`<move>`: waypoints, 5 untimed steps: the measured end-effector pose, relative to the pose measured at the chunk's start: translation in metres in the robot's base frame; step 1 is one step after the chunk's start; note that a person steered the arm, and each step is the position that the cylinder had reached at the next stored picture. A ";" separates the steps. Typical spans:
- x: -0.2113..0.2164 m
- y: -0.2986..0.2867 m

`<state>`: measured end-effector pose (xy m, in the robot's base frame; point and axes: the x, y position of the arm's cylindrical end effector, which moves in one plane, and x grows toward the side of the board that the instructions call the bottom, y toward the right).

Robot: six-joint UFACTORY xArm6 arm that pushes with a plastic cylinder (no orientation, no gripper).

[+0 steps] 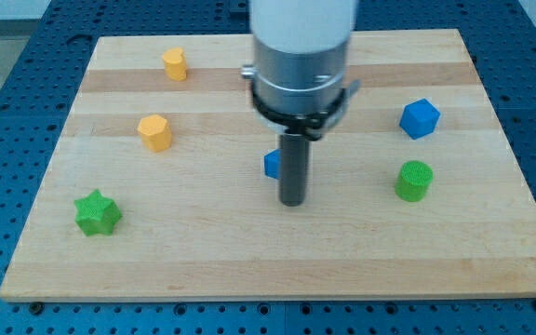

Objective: Nudge the blue triangle to the right

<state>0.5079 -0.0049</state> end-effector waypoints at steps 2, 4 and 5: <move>-0.014 -0.014; -0.014 0.014; -0.014 0.031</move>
